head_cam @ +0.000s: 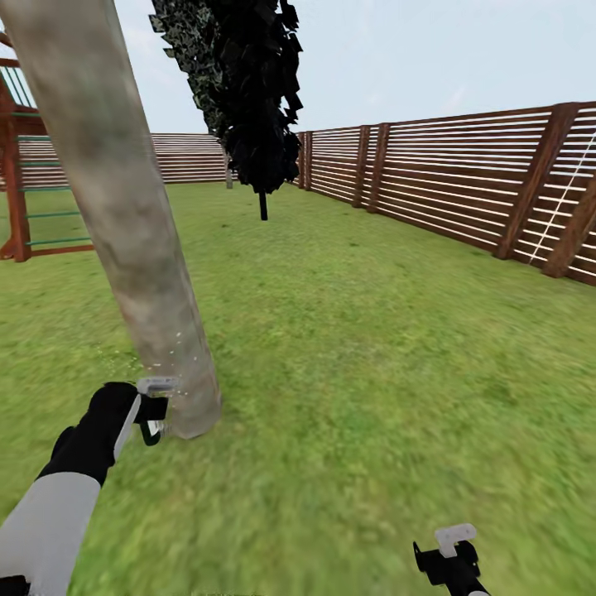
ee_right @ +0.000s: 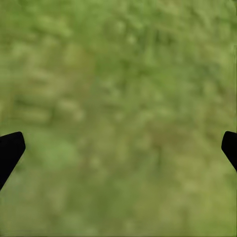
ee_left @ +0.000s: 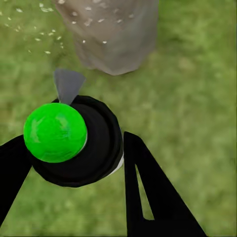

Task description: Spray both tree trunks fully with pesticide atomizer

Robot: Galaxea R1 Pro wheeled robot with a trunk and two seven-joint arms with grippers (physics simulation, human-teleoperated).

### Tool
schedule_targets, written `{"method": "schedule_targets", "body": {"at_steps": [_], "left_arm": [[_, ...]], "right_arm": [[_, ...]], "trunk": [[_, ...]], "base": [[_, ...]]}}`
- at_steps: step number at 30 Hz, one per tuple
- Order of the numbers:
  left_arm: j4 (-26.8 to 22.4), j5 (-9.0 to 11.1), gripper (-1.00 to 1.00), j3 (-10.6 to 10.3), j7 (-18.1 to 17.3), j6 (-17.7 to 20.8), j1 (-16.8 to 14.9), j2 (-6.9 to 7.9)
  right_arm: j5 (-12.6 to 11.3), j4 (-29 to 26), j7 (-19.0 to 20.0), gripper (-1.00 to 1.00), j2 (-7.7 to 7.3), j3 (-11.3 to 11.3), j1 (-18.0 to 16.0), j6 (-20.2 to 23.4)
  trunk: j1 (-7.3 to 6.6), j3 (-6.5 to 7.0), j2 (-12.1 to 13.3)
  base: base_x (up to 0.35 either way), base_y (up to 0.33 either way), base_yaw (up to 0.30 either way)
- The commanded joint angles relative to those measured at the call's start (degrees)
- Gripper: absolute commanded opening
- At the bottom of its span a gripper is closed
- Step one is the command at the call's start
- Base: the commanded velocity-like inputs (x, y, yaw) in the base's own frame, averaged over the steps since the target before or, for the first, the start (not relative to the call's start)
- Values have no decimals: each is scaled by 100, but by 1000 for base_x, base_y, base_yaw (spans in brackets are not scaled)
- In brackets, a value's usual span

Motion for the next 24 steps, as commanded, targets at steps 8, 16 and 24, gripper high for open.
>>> {"method": "schedule_targets", "body": {"at_steps": [8,16,24], "left_arm": [[-8,-28,-100,-13,-168,97,-130,354],[16,-40,-100,-55,-186,390,-540,291],[22,-39,-100,-36,-187,318,-132,263]], "right_arm": [[-48,2,-14,100,-1,51,-2,-13],[-48,2,-14,100,-25,51,13,-13],[-48,2,-14,100,-27,51,14,-13]], "trunk": [[-1,-5,-2],[-1,-5,-2],[-1,-5,-2]], "base": [[0,0,211],[0,0,5],[81,-40,0]]}}
